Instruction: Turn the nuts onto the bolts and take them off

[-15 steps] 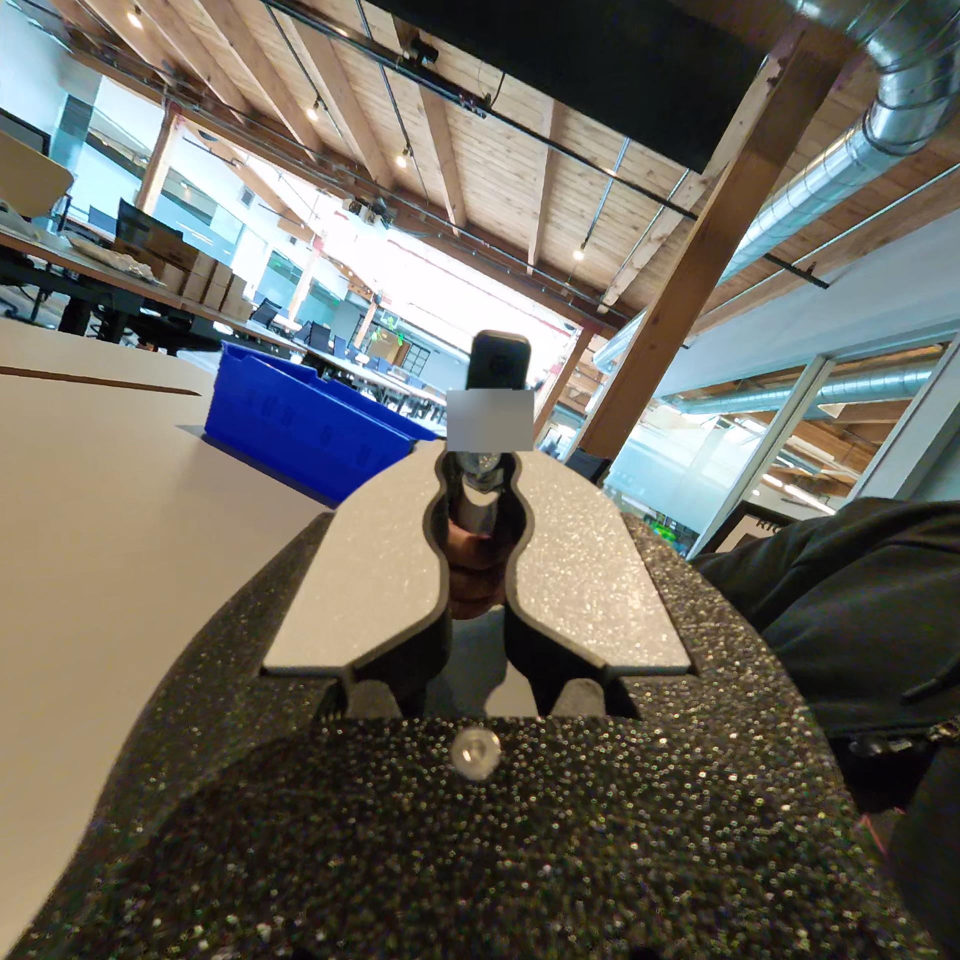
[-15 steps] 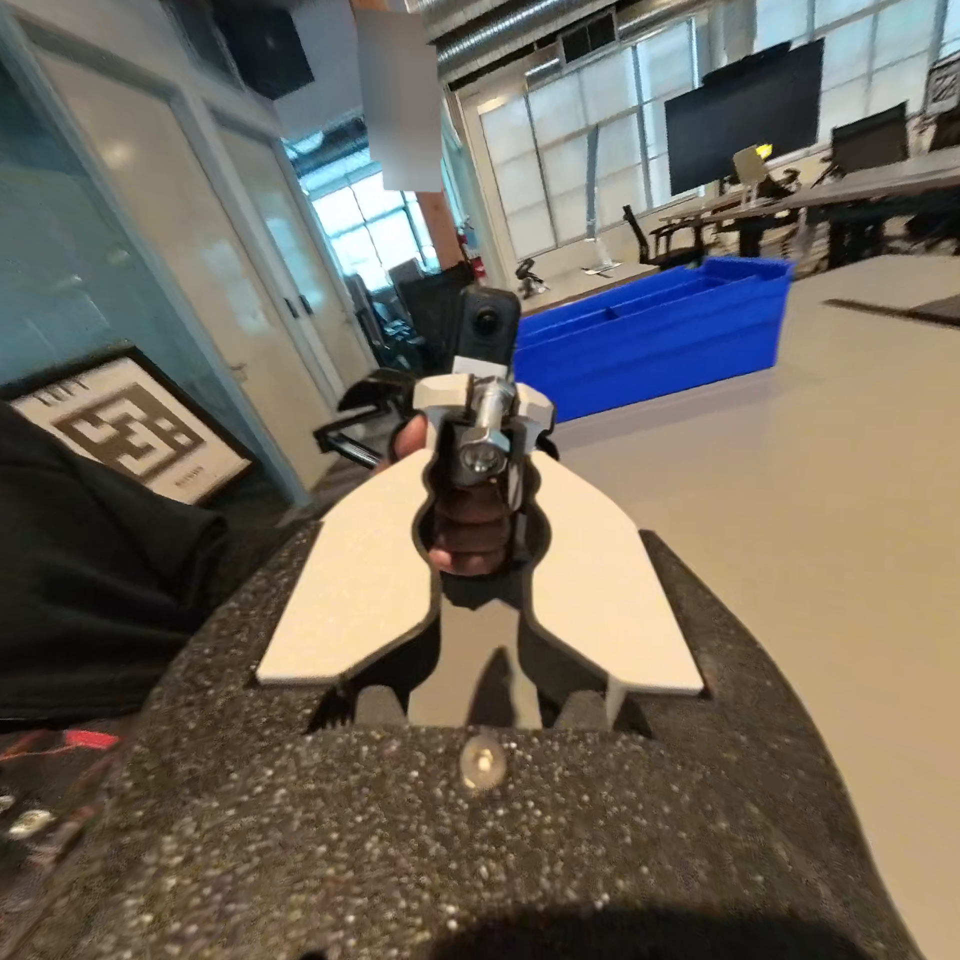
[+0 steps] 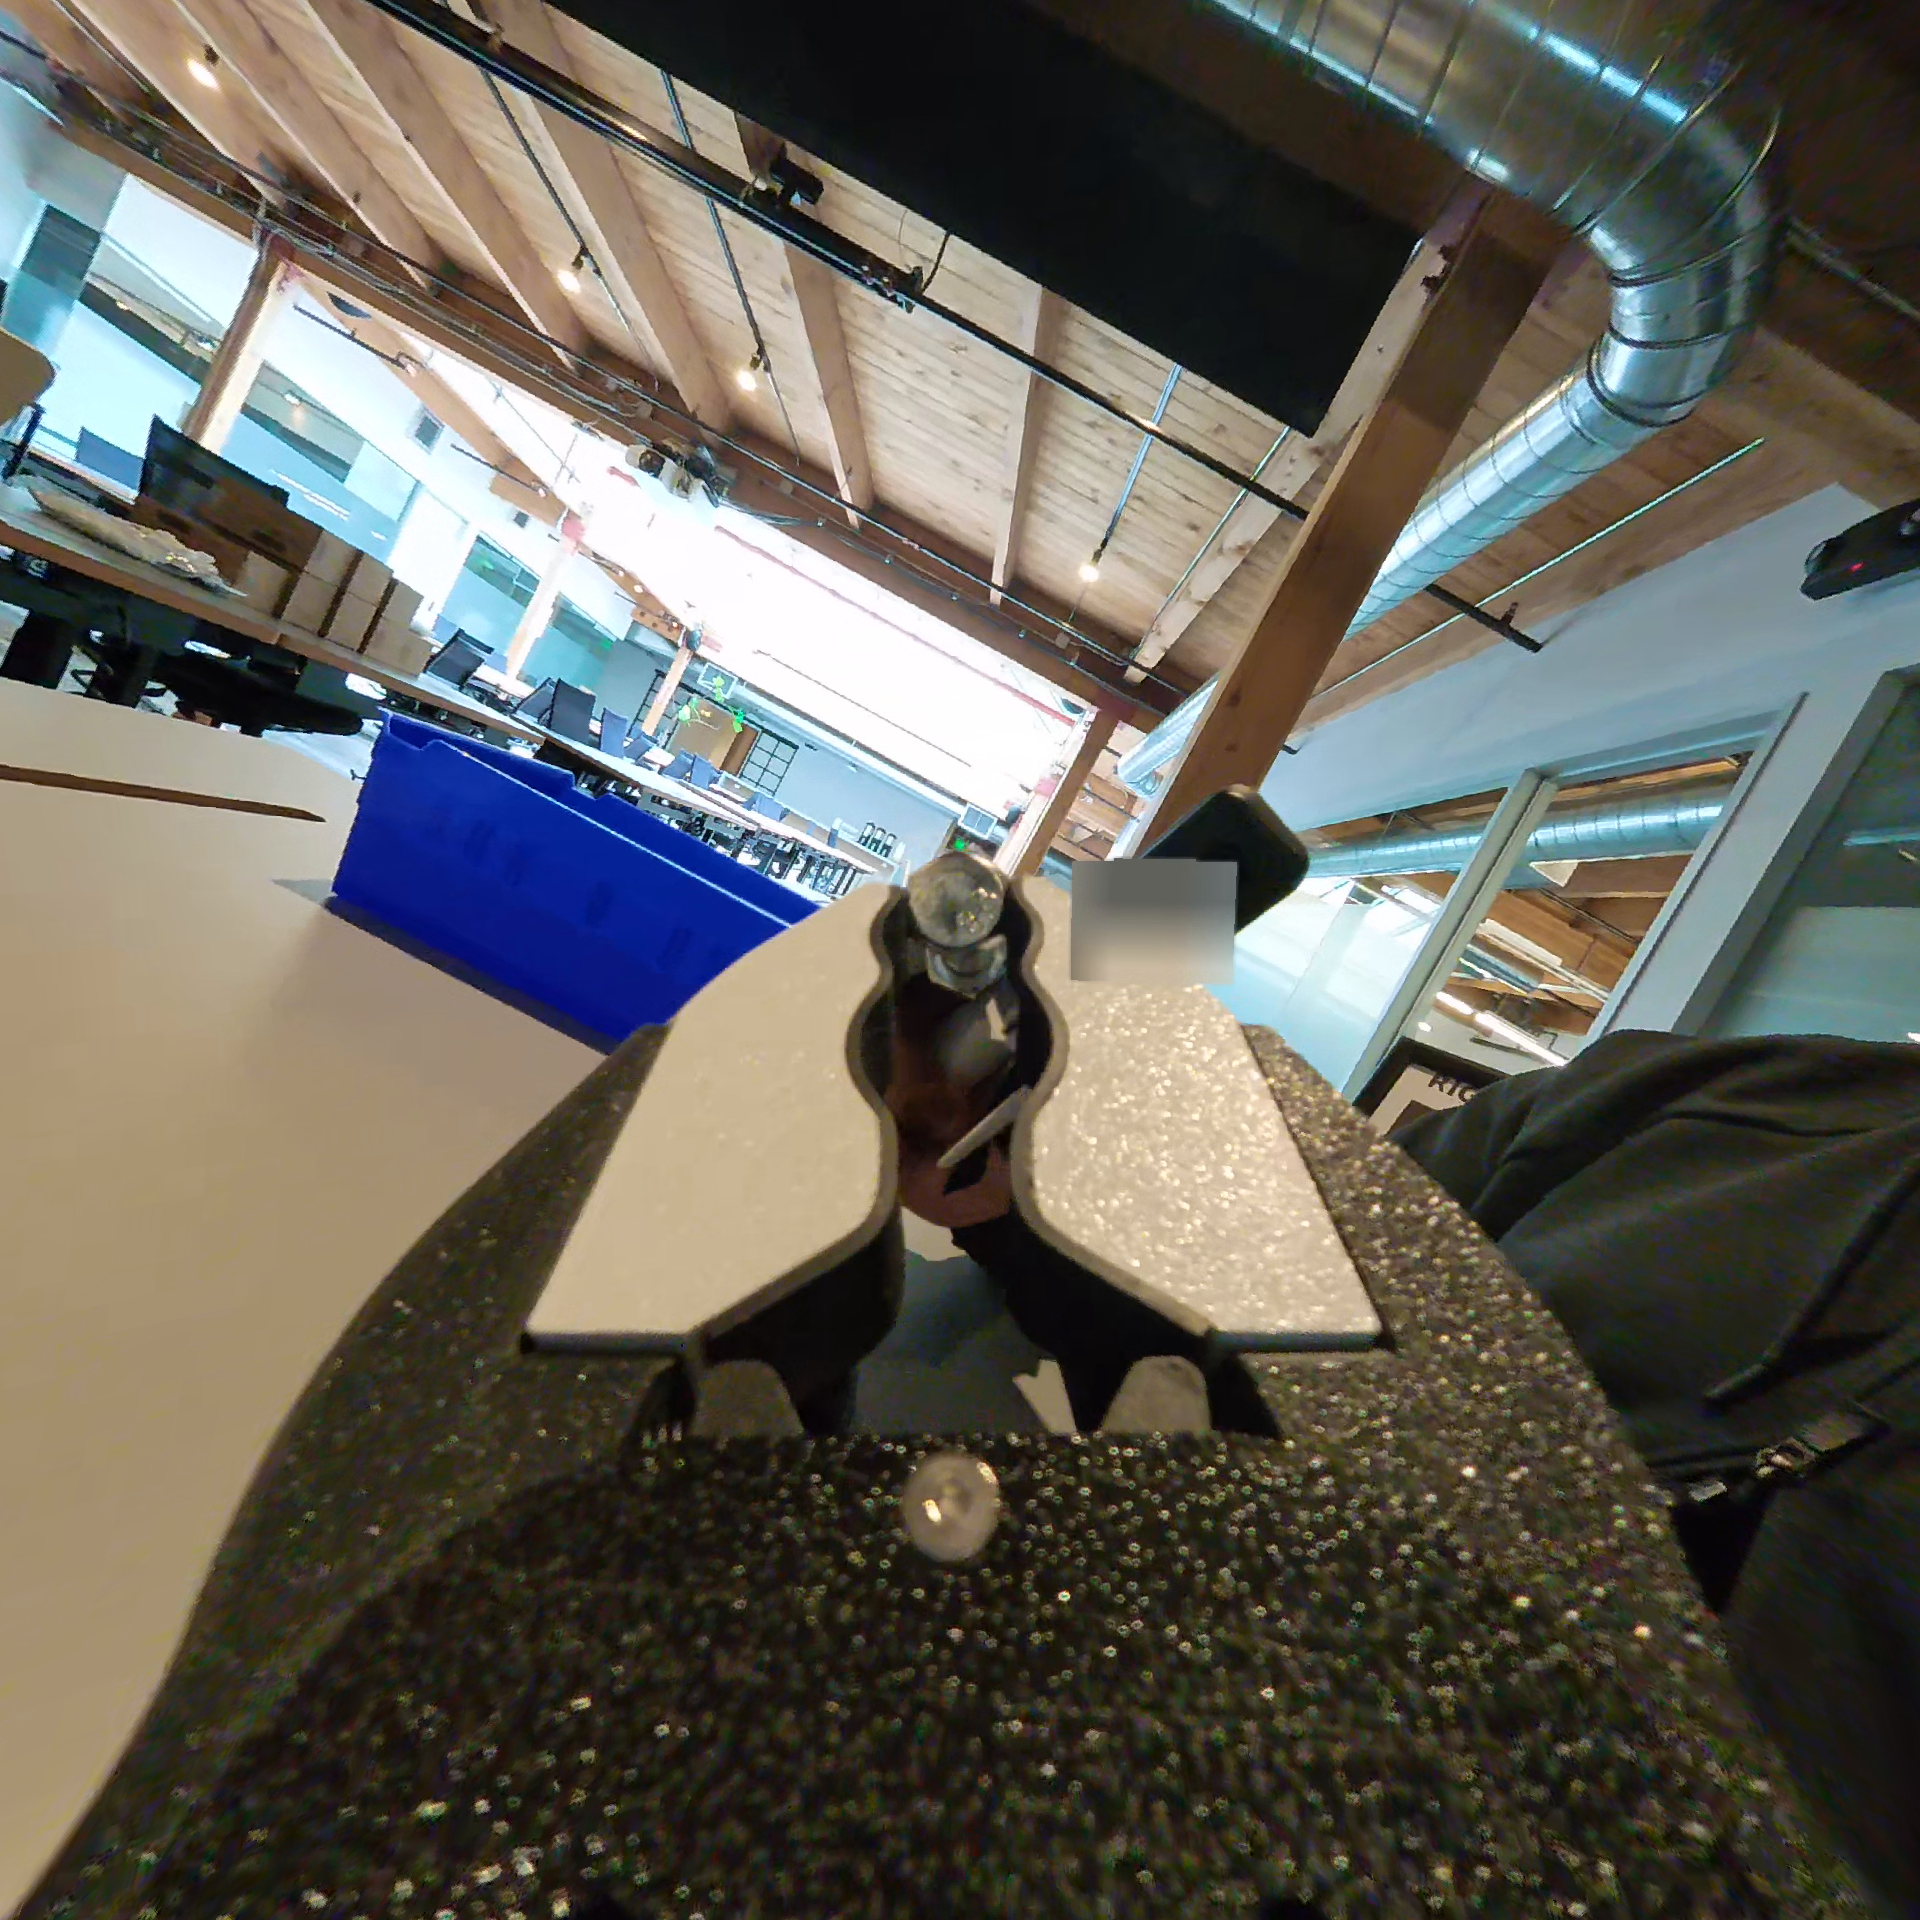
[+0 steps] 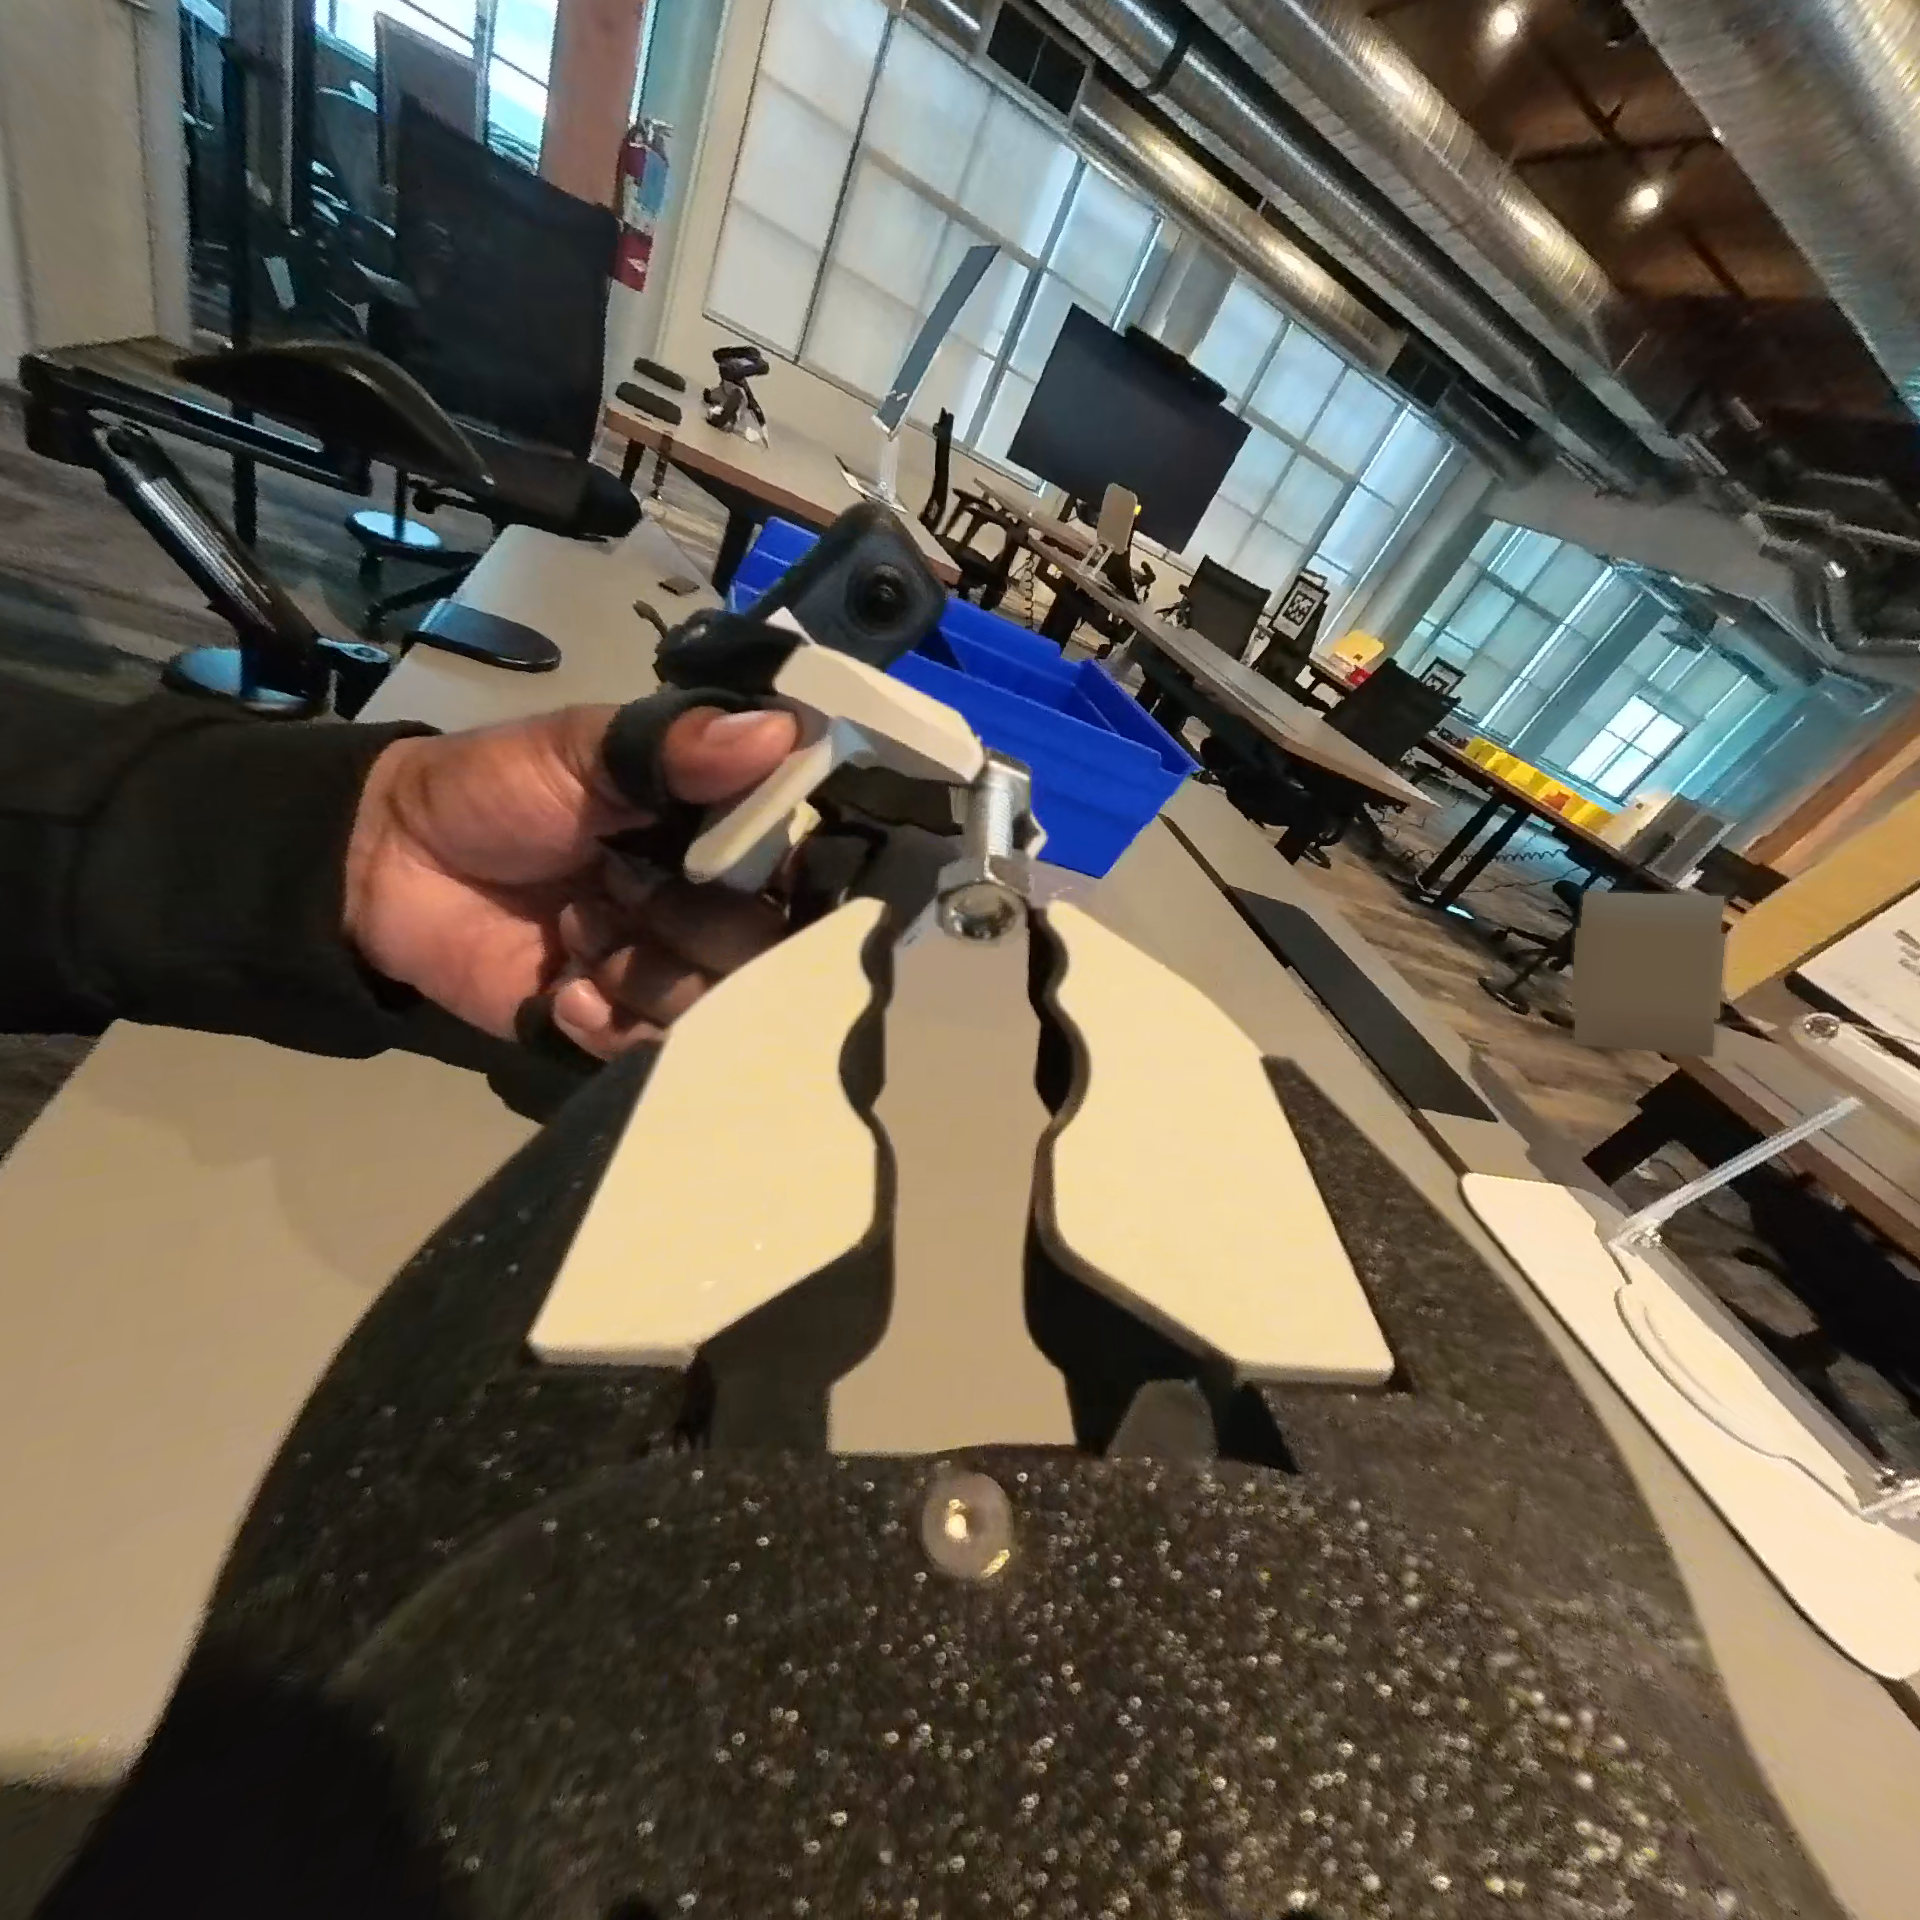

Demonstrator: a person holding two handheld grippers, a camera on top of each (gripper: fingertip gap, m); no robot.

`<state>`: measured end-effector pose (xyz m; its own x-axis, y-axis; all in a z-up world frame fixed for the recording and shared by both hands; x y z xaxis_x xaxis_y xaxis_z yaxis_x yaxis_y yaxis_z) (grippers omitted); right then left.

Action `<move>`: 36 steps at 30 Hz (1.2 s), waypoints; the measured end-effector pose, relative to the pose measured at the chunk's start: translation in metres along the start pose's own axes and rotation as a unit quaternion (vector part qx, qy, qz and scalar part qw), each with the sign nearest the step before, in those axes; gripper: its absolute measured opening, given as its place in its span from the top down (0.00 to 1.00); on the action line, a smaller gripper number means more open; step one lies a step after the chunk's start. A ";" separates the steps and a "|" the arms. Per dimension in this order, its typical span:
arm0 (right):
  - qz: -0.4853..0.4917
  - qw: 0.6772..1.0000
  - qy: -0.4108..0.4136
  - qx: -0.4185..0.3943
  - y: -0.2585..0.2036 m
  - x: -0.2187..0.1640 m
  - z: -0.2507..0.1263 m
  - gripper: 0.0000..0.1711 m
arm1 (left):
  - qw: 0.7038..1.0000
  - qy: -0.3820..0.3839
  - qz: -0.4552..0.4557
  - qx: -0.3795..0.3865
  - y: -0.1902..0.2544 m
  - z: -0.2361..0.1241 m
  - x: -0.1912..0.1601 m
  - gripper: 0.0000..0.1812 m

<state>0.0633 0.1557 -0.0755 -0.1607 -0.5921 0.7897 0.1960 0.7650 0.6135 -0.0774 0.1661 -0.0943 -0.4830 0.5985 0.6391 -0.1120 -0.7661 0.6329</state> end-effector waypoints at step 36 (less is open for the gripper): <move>0.012 0.999 -0.016 -0.032 0.011 -0.003 -0.003 0.70 | 0.999 0.026 -0.017 -0.016 0.000 0.000 0.000 0.91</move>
<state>0.0684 0.1651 -0.0708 -0.1858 -0.5652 0.8038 0.2622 0.7598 0.5949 -0.0775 0.1661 -0.0945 -0.5230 0.6113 0.5940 -0.1553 -0.7535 0.6388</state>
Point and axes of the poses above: each gripper's, where its closed fingertips meet, z out along the fingers, x out of its top, y = z × x across the jaws, the point moved 7 cm from there along -z, back along the fingers, and after that the axes turned 13 degrees about -z, right-handed, at the moved point
